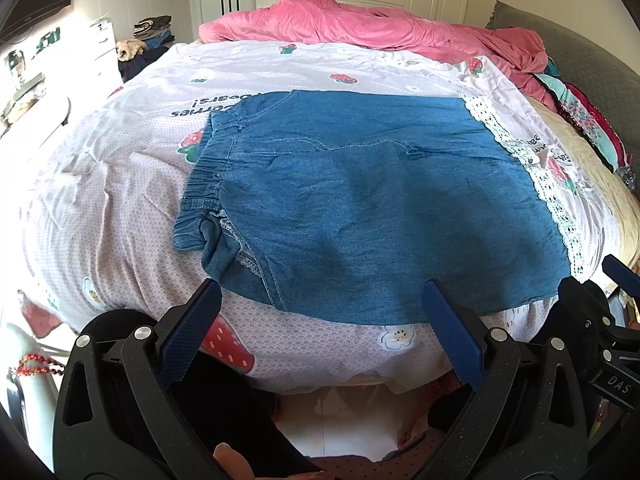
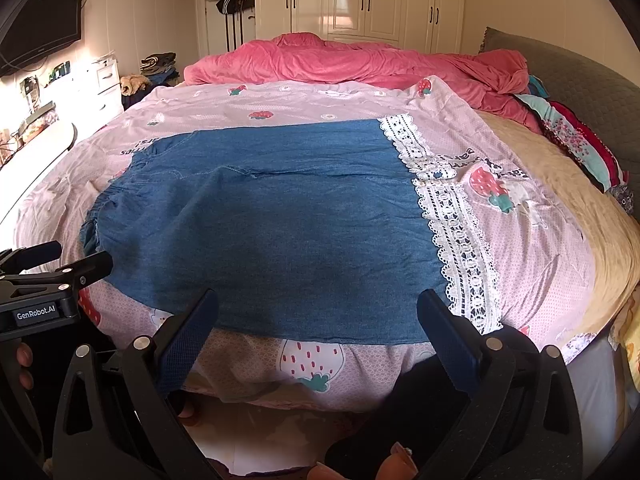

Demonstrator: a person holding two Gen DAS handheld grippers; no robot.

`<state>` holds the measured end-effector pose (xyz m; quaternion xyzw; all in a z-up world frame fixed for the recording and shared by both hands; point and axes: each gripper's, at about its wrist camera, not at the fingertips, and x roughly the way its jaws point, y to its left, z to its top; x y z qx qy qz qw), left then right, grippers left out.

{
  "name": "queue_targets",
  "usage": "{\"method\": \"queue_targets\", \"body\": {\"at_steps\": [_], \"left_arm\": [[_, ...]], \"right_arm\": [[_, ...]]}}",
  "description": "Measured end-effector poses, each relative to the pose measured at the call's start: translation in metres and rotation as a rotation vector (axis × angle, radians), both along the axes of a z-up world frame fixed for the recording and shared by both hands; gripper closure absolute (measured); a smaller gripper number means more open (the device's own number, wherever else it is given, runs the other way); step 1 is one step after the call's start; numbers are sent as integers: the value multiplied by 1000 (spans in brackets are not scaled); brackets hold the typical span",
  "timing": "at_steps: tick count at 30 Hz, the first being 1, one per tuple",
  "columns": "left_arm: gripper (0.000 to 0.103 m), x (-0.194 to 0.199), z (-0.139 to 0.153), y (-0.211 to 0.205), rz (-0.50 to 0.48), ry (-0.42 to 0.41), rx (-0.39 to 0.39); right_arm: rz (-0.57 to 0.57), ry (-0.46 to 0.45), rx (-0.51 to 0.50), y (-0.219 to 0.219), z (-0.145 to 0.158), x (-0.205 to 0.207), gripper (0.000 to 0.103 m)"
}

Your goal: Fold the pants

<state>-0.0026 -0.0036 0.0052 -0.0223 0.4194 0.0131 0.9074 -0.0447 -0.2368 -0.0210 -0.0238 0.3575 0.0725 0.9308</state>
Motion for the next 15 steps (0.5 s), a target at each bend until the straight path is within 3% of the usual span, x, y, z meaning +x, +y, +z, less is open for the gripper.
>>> {"method": "queue_targets", "body": {"at_steps": [15], "left_arm": [[9,0,-2,2,1,3,0]], "right_arm": [[0,-5,-1,2,1,3,4]]}}
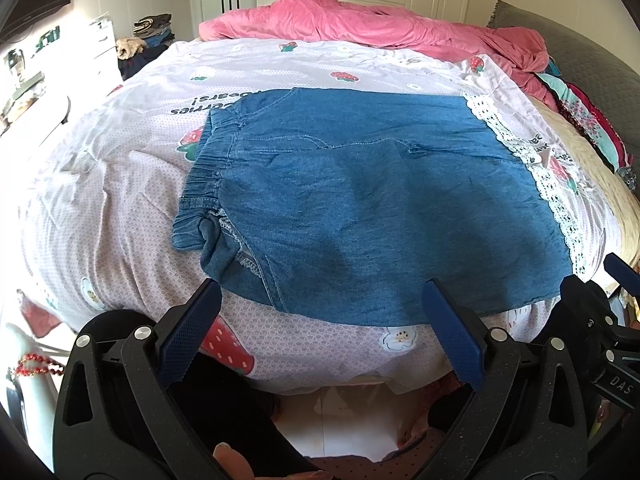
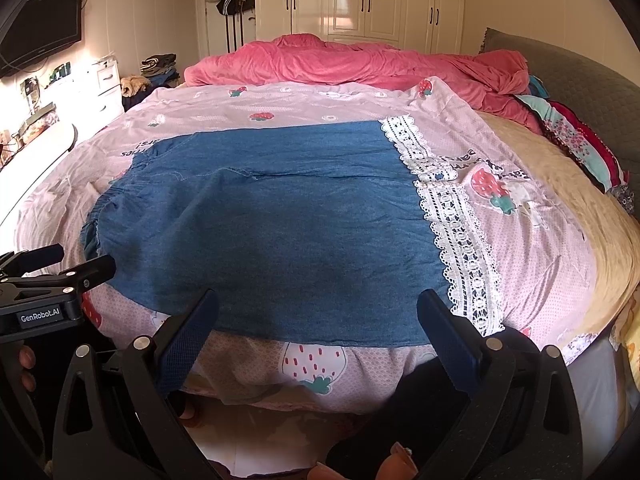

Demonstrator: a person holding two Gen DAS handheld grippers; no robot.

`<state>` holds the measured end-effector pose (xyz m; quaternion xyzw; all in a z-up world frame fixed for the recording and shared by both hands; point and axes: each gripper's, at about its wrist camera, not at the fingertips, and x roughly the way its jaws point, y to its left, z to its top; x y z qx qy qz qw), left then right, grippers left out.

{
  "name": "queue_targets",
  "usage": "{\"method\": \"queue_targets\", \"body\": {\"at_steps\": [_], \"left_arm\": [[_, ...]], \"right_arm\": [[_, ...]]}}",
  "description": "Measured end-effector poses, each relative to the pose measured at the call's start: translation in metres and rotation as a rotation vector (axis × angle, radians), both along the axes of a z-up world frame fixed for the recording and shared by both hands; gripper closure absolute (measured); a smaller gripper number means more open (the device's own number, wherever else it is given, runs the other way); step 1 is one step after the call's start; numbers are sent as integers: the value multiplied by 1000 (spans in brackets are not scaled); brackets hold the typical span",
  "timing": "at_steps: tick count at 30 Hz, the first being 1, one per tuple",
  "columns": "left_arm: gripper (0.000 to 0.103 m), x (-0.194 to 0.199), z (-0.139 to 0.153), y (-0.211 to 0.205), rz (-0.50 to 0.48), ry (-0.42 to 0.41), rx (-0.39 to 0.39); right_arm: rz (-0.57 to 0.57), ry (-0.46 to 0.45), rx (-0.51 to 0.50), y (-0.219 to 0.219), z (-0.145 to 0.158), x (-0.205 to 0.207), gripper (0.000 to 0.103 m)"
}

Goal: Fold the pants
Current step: 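Lower both grippers onto the denim pants' waistband edge and close them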

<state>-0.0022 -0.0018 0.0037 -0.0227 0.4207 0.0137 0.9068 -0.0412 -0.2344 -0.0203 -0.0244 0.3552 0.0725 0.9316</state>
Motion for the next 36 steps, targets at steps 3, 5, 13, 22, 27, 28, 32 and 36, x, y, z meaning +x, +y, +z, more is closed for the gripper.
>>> {"method": "queue_targets", "body": {"at_steps": [3,5,13,22,27,28,32,36], "left_arm": [[9,2,-1,1,0,3,-2],[9,6,-2,0,-2,6,-1],[9,23,0,5,-1,5,-16],[9,53,2,27,42,14,-52],[9,69,0,43,68,18,-69],[9,71,0,45,70,21,-71],[9,82,1,52,74,26,-87],[9,93,4,60,76,27,-99]], "right_arm": [[-1,3,1,0,-1,1,4],[-1,7,2,1,-3,3,4],[-3,9,9,-3,-5,19,4],[48,21,5,7,-1,58,4],[99,31,-8,21,0,78,4],[108,32,-8,24,1,82,4],[123,53,27,30,4,100,4],[136,26,5,40,13,118,4]]}}
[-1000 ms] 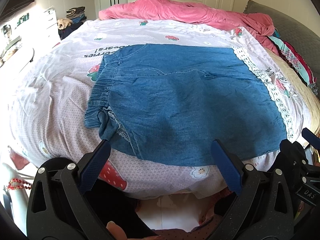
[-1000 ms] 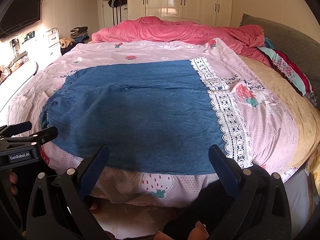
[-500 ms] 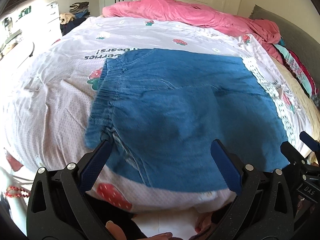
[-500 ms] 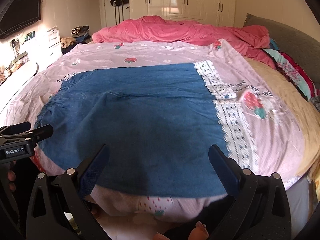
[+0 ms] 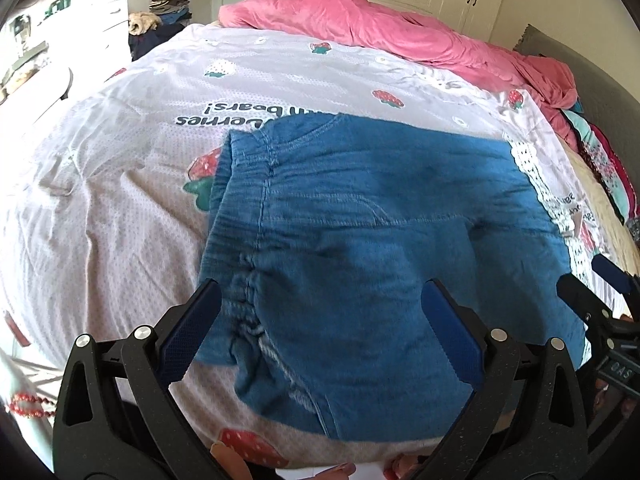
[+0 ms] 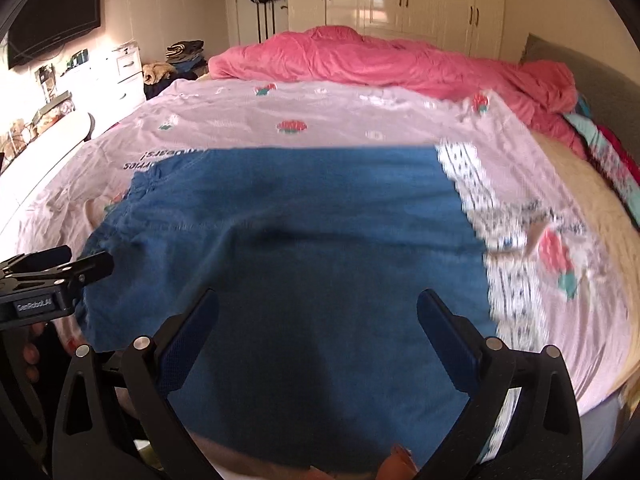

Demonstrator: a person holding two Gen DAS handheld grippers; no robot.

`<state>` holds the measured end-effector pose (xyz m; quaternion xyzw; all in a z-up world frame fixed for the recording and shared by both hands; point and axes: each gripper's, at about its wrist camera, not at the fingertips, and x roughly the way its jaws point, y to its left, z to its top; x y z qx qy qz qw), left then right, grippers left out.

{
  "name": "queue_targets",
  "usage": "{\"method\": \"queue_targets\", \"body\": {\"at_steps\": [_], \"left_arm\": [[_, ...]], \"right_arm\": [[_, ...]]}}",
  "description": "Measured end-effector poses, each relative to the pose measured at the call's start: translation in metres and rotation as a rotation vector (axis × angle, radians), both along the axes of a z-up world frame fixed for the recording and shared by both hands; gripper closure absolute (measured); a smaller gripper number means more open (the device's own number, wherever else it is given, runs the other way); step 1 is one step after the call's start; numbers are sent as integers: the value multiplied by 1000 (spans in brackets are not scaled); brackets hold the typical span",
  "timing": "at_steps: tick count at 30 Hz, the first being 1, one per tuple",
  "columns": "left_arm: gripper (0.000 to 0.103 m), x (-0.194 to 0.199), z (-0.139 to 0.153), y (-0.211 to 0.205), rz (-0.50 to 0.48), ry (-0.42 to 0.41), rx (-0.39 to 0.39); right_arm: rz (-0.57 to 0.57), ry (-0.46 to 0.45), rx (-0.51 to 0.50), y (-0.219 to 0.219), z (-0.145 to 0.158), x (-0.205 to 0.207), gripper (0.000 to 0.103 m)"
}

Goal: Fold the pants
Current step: 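Lower both grippers onto the denim pants' waistband edge and close them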

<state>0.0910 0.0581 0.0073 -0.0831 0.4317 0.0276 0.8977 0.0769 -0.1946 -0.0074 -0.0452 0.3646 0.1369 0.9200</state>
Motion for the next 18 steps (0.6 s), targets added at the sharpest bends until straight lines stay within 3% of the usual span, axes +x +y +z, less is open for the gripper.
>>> {"method": "queue_targets", "body": {"at_steps": [11,18], "left_arm": [[9,48,19,33,54,-12,-7],[9,77,16,56,83,6,45]], "right_arm": [[35,20,23,10,13,55,4],[81,40,44,17,16,87,4]]}}
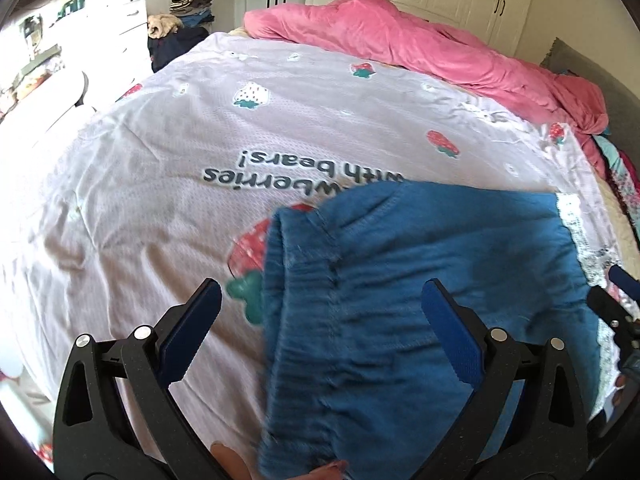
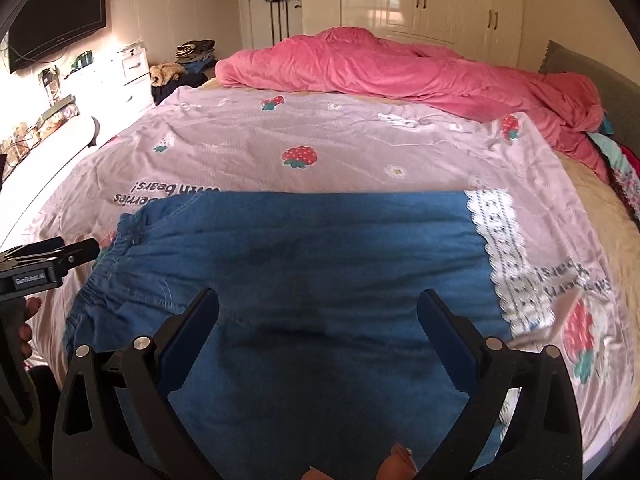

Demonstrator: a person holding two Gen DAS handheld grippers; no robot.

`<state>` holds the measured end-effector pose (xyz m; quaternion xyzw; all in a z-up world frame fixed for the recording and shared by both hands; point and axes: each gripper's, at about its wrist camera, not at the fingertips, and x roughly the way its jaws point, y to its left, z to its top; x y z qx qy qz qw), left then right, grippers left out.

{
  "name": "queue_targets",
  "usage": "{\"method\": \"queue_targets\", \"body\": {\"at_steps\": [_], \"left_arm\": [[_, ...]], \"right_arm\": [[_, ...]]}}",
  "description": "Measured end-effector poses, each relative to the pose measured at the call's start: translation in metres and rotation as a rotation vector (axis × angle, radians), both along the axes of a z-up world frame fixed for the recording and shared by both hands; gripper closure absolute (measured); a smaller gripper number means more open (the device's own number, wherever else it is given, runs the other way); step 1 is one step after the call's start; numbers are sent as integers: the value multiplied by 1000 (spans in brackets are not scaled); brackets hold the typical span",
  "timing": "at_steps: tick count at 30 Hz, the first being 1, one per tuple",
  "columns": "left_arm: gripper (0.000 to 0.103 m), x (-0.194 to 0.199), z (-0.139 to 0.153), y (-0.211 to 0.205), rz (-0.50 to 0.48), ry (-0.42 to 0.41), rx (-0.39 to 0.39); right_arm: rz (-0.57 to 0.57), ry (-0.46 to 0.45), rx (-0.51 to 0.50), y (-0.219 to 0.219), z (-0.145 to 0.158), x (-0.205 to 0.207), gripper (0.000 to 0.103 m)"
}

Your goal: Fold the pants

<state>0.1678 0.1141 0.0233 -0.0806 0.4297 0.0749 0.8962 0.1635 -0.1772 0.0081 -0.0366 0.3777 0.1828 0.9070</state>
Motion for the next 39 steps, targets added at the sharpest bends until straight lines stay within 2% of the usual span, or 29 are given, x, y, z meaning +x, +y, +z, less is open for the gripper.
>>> {"method": "queue_targets", "body": {"at_steps": [3,7,12,15,17,20,23,25,28,29,31,33,37,39], "left_arm": [[9,16,-6,13,11,19,5],[9,37,-15,28,20,43,14],[9,63,-30,35,-40,98,3],[9,74,-37,34,-61,116,43],[9,79,-40,31,-76,117,83],[9,83,-48,31,-111,113,46],[9,85,-51,34,-103,80,53],[17,88,-52,37,-87,71,70],[59,88,-54,37,-145,67,-4],[64,88,-54,33,-167,68,2],[67,87,-52,23,-189,62,63],[71,84,-48,20,-199,48,71],[76,76,-35,33,-194,-2,-41],[76,66,-25,35,-206,-36,-77]], "right_arm": [[58,47,61,5,-2,16,4],[123,108,64,18,-9,41,4],[179,139,14,33,-16,66,4],[204,128,-17,43,-18,81,4],[224,122,-44,50,-21,91,4],[251,134,-79,61,-27,106,4],[290,127,-136,74,-35,121,4],[324,104,-188,85,-40,128,4],[349,65,-265,98,-48,135,4],[360,63,-272,101,-49,137,4],[376,77,-272,105,-53,143,4],[399,105,-274,109,-57,150,4],[466,128,-353,119,-63,157,4],[495,123,-358,121,-62,157,4]]}}
